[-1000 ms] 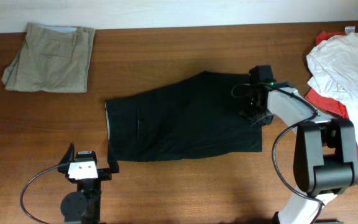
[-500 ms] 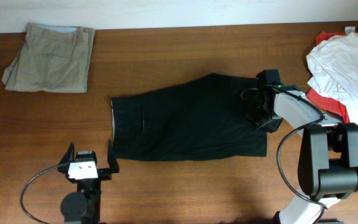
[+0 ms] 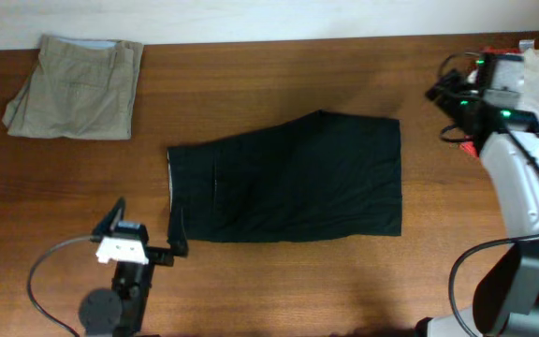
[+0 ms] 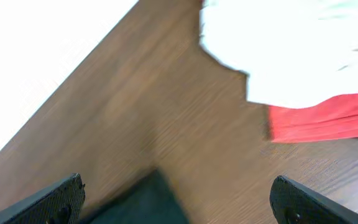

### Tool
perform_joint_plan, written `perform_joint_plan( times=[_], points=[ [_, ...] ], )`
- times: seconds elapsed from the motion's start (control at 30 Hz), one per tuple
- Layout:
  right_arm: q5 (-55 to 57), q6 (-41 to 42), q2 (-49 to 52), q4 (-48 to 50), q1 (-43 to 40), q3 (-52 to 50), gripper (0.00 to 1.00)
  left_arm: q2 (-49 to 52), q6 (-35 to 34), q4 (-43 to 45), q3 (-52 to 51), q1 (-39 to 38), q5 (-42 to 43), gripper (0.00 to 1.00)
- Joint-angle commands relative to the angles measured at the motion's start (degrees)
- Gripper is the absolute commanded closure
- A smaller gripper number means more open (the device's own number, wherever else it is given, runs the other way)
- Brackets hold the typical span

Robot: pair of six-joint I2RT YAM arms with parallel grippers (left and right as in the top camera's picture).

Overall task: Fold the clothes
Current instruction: 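Grasp the left end of the black trousers with the left gripper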

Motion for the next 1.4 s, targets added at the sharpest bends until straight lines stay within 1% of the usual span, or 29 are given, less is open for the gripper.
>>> perform_joint_plan(
  times=[0.0, 0.03, 0.07, 0.13, 0.17, 0.2, 0.27, 0.37, 0.43, 0.5, 0.57, 0.63, 0.67, 0.73, 0.8, 0.9, 0.97, 1.1, 1.13, 1.27, 1.37],
  points=[
    [0.9, 0.3, -0.2, -0.5, -2.1, 0.0, 0.01, 13.1, -0.7, -5.0, 12.0, 0.2, 1.3, 0.01],
    [0.9, 0.3, -0.2, -0.4, -2.4, 0.0, 0.01, 18.3, -0.3, -7.8, 16.4, 0.2, 2.6, 0.01],
    [0.9, 0.3, -0.2, -0.5, -2.5, 0.0, 0.01, 24.0, 1.2, -11.3, 21.5, 0.2, 5.6, 0.01],
    [0.9, 0.3, -0.2, -0.4, -2.4, 0.0, 0.01, 36.7, 4.7, -19.0, 32.7, 0.2, 14.3, 0.01],
    [0.9, 0.3, -0.2, -0.4, -2.4, 0.0, 0.01, 42.0, 5.6, -22.8, 37.4, 0.2, 17.0, 0.01],
    [0.9, 0.3, -0.2, -0.5, -2.4, 0.0, 0.01, 46.5, 6.0, -26.2, 41.5, 0.2, 17.8, 0.01],
    [0.9, 0.3, -0.2, -0.4, -2.4, 0.0, 0.01, 57.1, 6.1, -36.8, 52.6, 0.2, 17.9, 0.01],
    [0.9, 0.3, -0.2, -0.4, -2.4, 0.0, 0.01, 68.5, 7.9, -49.2, 66.3, 0.2, 17.9, 0.01],
    [0.9, 0.3, -0.2, -0.4, -2.4, 0.0, 0.01, 74.4, 7.4, -52.5, 72.2, 0.2, 17.9, 0.01],
    [0.9, 0.3, -0.2, -0.4, -2.4, 0.0, 0.01, 77.0, 7.5, -53.4, 72.8, 0.2, 16.9, 0.01],
    [0.9, 0.3, -0.2, -0.4, -2.4, 0.0, 0.01, 79.1, 7.4, -53.3, 72.8, 0.4, 12.1, 0.01],
    [0.9, 0.3, -0.2, -0.4, -2.4, 0.0, 0.01, 81.2, 3.4, -53.1, 72.8, 1.5, 5.6, 0.01],
    [0.9, 0.3, -0.2, -0.4, -2.4, 0.0, 0.01, 82.9, 0.8, -53.3, 72.8, 3.1, 4.3, 0.01],
    [0.9, 0.3, -0.2, -0.4, -2.4, 0.0, 0.01, 86.3, 1.2, -53.7, 72.8, 6.4, 10.6, 0.01],
    [0.9, 0.3, -0.2, -0.4, -2.4, 0.0, 0.01, 89.0, 2.1, -54.6, 72.8, 8.5, 14.8, 0.01],
    [0.9, 0.3, -0.2, -0.4, -2.4, 0.0, 0.01, 94.9, 8.8, -56.1, 72.8, 10.6, 21.2, 0.01],
    [0.9, 0.3, -0.2, -0.4, -2.4, 0.0, 0.01, 98.2, 10.2, -56.7, 72.8, 10.7, 23.4, 0.01],
    [0.9, 0.3, -0.2, -0.4, -2.4, 0.0, 0.01, 104.6, 10.4, -57.0, 72.8, 10.7, 23.7, 0.01],
    [0.9, 0.3, -0.2, -0.4, -2.4, 0.0, 0.01, 105.8, 11.6, -57.0, 72.8, 10.7, 23.8, 0.01],
    [0.9, 0.3, -0.2, -0.4, -2.4, 0.0, 0.01, 107.1, 12.9, -56.6, 72.0, 10.8, 20.2, 0.01],
    [0.9, 0.3, -0.2, -0.4, -2.4, 0.0, 0.01, 107.1, 12.8, -56.5, 71.0, 10.8, 20.3, 0.01]
  ],
)
